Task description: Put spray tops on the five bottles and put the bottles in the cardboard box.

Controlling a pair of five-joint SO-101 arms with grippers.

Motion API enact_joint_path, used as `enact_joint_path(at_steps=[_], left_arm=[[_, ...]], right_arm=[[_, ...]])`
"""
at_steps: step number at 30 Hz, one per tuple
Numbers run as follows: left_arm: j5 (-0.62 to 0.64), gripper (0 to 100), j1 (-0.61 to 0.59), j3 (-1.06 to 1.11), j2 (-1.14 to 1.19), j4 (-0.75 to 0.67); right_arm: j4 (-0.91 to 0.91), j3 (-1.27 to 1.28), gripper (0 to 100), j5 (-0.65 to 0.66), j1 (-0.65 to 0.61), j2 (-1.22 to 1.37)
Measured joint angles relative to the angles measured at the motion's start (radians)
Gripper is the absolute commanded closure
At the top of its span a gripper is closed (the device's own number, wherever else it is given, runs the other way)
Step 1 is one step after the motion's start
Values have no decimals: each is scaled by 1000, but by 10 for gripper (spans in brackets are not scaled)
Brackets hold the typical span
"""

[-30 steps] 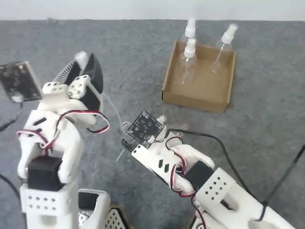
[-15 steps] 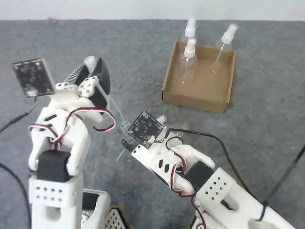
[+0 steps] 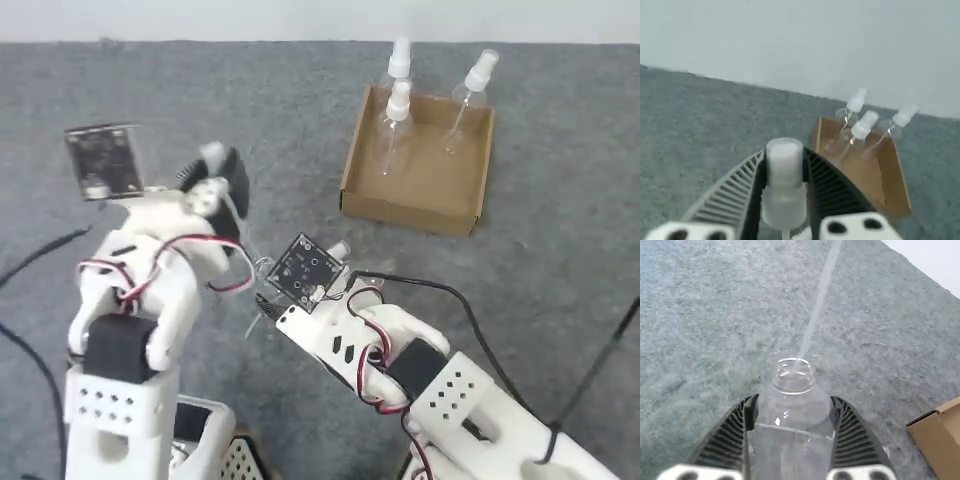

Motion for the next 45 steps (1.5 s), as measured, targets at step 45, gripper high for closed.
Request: enact_joint_path(at_steps=[45], left_arm=[[-236, 851, -37, 278, -5, -114]], right_arm=[[-43, 35, 993, -189, 84, 2]])
